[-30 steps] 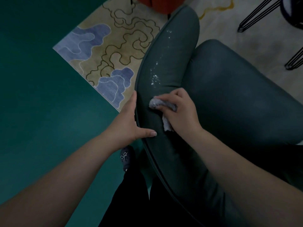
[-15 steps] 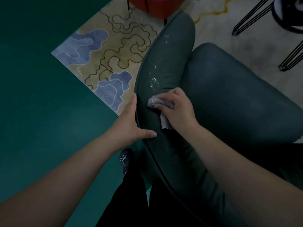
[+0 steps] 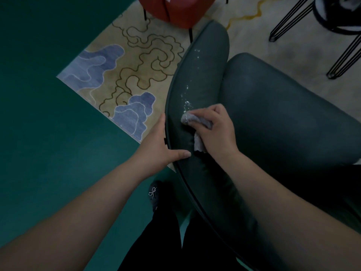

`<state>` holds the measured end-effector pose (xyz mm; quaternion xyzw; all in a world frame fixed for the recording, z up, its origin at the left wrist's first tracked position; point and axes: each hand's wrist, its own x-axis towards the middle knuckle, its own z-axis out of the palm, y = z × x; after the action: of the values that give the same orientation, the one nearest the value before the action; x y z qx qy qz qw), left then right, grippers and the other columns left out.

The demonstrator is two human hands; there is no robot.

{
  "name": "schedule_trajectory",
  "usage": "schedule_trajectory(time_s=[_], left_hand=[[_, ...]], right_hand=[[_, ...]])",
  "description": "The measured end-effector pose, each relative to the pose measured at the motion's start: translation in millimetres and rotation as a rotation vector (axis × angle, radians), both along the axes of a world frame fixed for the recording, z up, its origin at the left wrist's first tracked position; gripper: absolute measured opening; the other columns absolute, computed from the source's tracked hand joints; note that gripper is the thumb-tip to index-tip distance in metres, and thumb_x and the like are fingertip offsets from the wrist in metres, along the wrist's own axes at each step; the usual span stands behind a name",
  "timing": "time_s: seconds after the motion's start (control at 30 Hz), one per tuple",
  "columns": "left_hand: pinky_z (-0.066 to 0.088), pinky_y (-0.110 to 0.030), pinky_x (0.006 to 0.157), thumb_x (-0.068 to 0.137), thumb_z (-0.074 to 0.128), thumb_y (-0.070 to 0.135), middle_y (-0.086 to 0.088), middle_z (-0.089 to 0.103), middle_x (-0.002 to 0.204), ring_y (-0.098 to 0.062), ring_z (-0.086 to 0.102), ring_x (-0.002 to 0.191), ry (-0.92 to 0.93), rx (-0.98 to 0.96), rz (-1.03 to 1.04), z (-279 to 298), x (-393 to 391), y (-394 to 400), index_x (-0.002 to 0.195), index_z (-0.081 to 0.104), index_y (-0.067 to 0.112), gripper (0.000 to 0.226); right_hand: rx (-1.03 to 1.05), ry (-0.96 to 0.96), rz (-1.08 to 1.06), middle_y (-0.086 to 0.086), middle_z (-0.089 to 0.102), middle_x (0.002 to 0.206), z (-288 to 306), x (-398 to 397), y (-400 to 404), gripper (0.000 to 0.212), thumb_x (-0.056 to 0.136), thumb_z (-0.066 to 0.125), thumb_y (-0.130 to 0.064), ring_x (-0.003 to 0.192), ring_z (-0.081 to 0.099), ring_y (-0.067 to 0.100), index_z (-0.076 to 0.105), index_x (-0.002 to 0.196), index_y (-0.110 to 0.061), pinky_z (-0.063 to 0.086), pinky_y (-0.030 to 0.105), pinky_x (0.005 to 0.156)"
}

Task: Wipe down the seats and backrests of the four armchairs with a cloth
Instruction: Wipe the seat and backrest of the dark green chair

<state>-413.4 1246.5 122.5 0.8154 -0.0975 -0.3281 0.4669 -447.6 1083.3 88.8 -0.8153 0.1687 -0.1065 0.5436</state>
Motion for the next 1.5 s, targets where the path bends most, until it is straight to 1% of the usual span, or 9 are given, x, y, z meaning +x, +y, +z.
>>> schedule_trajectory(time_s=[0.13,0.3,0.53,0.63,0.77,0.93,1.17,1.33,1.5], left_hand=[[0.040,-0.039,0.108,0.066,0.088,0.025,0.012,0.039,0.148,-0.013,0.047,0.130,-0.006,0.017,-0.063,-1,22,-2,0.152,0.013,0.029,0.114],[0.047,-0.033,0.102,0.066,0.087,0.025,0.017,0.049,0.136,-0.007,0.054,0.120,-0.049,0.027,-0.119,0,45,-5,0.137,0.028,0.039,0.093],[0.040,-0.035,0.108,0.066,0.088,0.024,0.009,0.034,0.152,-0.013,0.043,0.132,-0.044,0.029,-0.222,-3,70,-5,0.153,0.008,0.028,0.119],[0.042,-0.036,0.107,0.065,0.088,0.026,0.008,0.033,0.152,-0.013,0.043,0.131,-0.044,0.028,-0.261,-8,79,-4,0.153,0.010,0.028,0.117],[0.040,-0.038,0.109,0.063,0.088,0.034,0.008,0.034,0.152,-0.014,0.041,0.134,-0.072,0.037,-0.321,-12,94,-5,0.152,0.012,0.028,0.117],[0.035,-0.032,0.111,0.061,0.088,0.037,0.009,0.035,0.151,-0.009,0.036,0.135,-0.102,0.050,-0.351,-14,110,-7,0.153,0.011,0.029,0.120],[0.036,-0.039,0.111,0.063,0.087,0.034,0.007,0.022,0.157,-0.013,0.034,0.138,-0.086,0.065,-0.333,-15,129,-15,0.154,0.003,0.029,0.125],[0.035,-0.027,0.108,0.062,0.088,0.034,0.007,0.024,0.156,-0.010,0.037,0.134,-0.094,0.088,-0.344,-15,142,-25,0.154,0.006,0.029,0.123],[0.038,-0.021,0.101,0.061,0.088,0.034,0.012,0.028,0.153,-0.008,0.042,0.129,-0.064,0.090,-0.336,-16,154,-36,0.153,0.010,0.029,0.121]], right_hand=[[-0.040,-0.044,0.030,-0.014,0.047,0.093,-4,-30,1,0.028,0.077,0.076,-0.016,0.088,0.054,0.001,0.071,0.100,-0.030,0.046,0.013,0.080],[-0.136,-0.019,-0.030,-0.010,0.046,0.090,-2,26,-1,0.023,0.078,0.076,-0.023,0.084,0.053,0.002,0.071,0.100,-0.027,0.045,0.012,0.077],[-0.157,-0.029,-0.077,-0.004,0.048,0.093,0,5,15,0.024,0.078,0.076,-0.022,0.085,0.054,0.004,0.071,0.101,-0.030,0.046,0.015,0.076],[-0.181,0.021,-0.067,-0.005,0.049,0.094,7,35,9,0.026,0.080,0.075,-0.024,0.084,0.053,0.003,0.065,0.094,-0.043,0.045,0.016,0.074],[-0.266,0.063,-0.088,-0.004,0.046,0.094,10,60,6,0.024,0.081,0.073,-0.025,0.083,0.047,0.002,0.071,0.104,-0.026,0.040,0.012,0.075],[-0.288,0.037,-0.053,-0.007,0.044,0.093,8,25,18,0.026,0.079,0.074,-0.019,0.084,0.047,0.002,0.071,0.104,-0.026,0.042,0.013,0.073],[-0.268,0.064,-0.126,-0.004,0.044,0.095,6,91,-3,0.026,0.080,0.074,-0.022,0.083,0.044,-0.003,0.071,0.106,-0.022,0.037,0.005,0.077],[-0.264,0.014,-0.064,-0.004,0.045,0.095,-1,66,1,0.029,0.079,0.075,-0.017,0.087,0.048,0.006,0.071,0.107,-0.024,0.043,0.013,0.074],[-0.279,0.019,-0.121,0.003,0.047,0.094,-3,126,-32,0.027,0.080,0.074,-0.019,0.086,0.052,0.013,0.072,0.107,-0.019,0.045,0.019,0.077]])
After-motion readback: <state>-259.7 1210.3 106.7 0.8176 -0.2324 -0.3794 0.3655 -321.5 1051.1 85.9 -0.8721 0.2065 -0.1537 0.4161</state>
